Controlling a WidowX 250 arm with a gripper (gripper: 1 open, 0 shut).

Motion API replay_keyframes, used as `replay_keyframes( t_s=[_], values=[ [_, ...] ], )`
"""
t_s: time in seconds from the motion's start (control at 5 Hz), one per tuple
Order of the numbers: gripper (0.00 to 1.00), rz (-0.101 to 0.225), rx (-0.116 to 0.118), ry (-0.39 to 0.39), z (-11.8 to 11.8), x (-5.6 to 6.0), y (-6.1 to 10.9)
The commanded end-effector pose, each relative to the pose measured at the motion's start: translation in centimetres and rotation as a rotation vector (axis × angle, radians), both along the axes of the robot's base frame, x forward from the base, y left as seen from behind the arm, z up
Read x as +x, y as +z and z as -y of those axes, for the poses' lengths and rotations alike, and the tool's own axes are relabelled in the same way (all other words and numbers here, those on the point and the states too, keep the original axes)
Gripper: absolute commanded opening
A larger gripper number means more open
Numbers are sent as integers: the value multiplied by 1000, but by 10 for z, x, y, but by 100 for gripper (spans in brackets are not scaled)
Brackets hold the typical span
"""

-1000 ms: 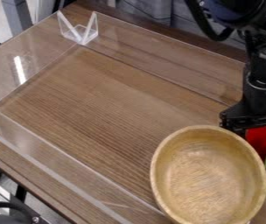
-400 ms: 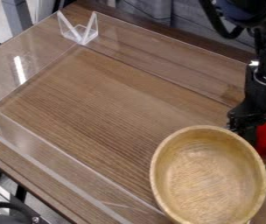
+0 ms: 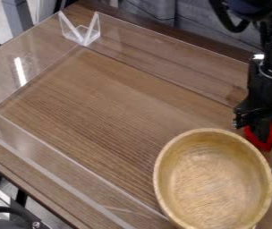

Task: Move the red fruit to the left

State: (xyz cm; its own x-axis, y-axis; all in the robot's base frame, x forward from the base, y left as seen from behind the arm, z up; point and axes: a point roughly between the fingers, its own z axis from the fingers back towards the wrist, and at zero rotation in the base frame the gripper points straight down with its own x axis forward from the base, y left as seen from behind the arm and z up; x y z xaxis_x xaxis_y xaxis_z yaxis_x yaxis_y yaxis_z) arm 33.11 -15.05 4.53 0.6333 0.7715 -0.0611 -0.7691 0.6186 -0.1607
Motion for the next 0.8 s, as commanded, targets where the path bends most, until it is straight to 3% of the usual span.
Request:
replay_keyframes(
  t_s=[0.0, 0.4, 0.6],
  values=[
    [0, 64, -20, 46, 5, 19, 20],
    [0, 63, -100, -23, -3, 0, 47],
    [0, 72, -153, -43, -6, 3, 76]
  ],
)
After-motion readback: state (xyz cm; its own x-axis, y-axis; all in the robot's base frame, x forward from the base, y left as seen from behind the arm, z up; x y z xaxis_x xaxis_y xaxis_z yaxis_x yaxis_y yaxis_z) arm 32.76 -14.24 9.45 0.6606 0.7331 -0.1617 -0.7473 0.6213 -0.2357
